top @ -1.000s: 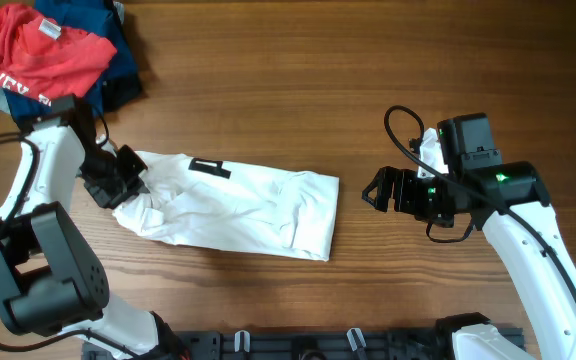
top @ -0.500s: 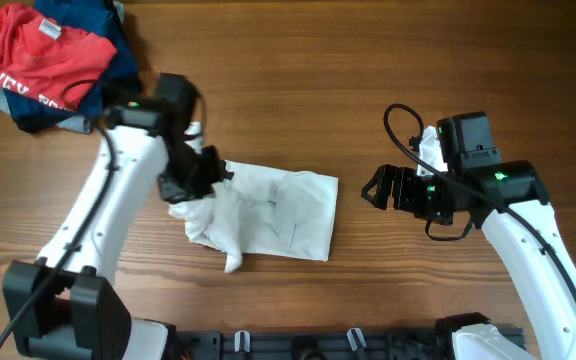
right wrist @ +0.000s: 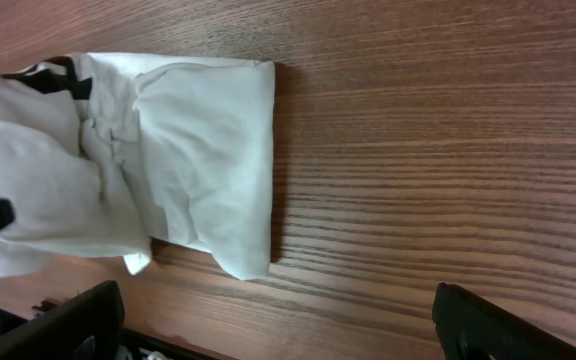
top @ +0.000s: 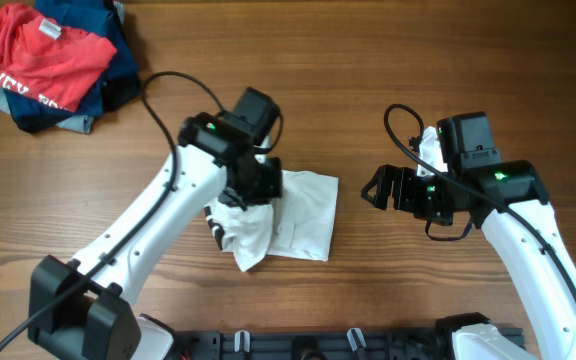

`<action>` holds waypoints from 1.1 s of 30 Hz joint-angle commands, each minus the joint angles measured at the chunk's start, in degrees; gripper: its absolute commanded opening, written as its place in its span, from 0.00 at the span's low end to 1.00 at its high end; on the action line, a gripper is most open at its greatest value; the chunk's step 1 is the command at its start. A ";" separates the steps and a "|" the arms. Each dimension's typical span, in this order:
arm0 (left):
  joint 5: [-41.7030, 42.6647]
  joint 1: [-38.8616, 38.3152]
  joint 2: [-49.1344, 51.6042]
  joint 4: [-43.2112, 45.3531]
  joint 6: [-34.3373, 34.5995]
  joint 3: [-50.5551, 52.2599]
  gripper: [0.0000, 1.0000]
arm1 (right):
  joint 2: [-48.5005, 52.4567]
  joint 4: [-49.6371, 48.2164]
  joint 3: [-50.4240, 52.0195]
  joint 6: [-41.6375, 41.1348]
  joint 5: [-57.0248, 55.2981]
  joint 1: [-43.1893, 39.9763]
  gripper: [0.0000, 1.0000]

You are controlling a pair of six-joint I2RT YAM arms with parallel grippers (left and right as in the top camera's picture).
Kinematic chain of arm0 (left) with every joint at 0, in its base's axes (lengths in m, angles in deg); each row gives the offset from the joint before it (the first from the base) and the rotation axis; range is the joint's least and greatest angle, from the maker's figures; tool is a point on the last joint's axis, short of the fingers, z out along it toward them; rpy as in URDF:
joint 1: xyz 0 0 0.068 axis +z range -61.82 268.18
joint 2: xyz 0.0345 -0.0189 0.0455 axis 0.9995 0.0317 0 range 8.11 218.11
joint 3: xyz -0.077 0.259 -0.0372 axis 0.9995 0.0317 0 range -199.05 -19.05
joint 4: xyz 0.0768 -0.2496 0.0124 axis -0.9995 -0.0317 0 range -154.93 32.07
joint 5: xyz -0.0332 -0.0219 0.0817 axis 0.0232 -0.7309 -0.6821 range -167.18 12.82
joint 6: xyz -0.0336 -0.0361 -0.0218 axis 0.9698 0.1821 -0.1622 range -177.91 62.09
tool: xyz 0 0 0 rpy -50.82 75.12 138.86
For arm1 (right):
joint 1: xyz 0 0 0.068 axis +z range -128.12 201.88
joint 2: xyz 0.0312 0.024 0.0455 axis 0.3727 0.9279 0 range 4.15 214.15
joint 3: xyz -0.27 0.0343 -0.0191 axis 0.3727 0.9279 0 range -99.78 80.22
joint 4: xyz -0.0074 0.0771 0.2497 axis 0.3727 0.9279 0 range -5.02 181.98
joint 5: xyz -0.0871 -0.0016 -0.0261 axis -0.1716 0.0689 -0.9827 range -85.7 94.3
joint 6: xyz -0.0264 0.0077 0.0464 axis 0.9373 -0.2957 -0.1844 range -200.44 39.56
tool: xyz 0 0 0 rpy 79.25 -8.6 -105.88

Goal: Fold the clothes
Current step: 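Press the folded left section down onto the bundle with the left gripper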

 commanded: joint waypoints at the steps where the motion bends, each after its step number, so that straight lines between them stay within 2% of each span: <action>1: 1.16 -4.39 2.49 1.68 1.70 -0.87 0.08 | 0.48 0.04 -0.13 -0.74 1.38 -0.13 0.99; 4: 2.73 -7.48 5.66 2.51 1.68 -0.87 0.08 | 0.48 0.02 -0.13 -0.76 1.38 -0.13 1.00; 6: 3.61 -9.44 7.65 3.28 1.68 -0.87 0.19 | 0.48 0.00 -0.13 -0.76 1.38 -0.13 0.99; 12: 6.38 -14.10 8.55 7.23 1.64 -0.90 0.22 | 0.48 -0.24 -0.13 -0.74 1.33 -0.15 0.99; 16: 6.29 -14.32 8.09 6.54 1.46 -0.96 0.22 | 0.48 -0.57 -0.13 -0.92 1.33 -0.15 1.00; 20: 4.00 -10.38 3.76 4.59 1.49 -2.34 0.22 | 0.48 -0.61 -0.13 -0.90 1.33 -0.15 0.99; 21: 2.38 -8.07 1.60 3.02 1.97 -3.23 0.28 | 0.48 -0.63 -0.13 -0.87 1.31 -0.15 1.00; 22: 0.98 -5.62 -0.22 1.68 3.02 -3.80 0.44 | 0.48 -0.63 -0.13 -0.85 1.31 -0.15 0.99; 24: 0.57 -0.52 -3.10 -0.85 3.02 -3.96 0.57 | 0.48 -0.68 -0.13 -0.85 1.31 -0.15 1.00; 28: 0.48 8.57 -3.61 -5.05 3.06 -3.37 0.64 | 0.48 -1.57 -0.13 -0.90 1.36 -0.15 1.00; 33: 3.45 11.13 0.07 -4.37 2.73 0.04 0.64 | 0.48 -2.10 -0.13 -2.16 1.36 -0.15 1.00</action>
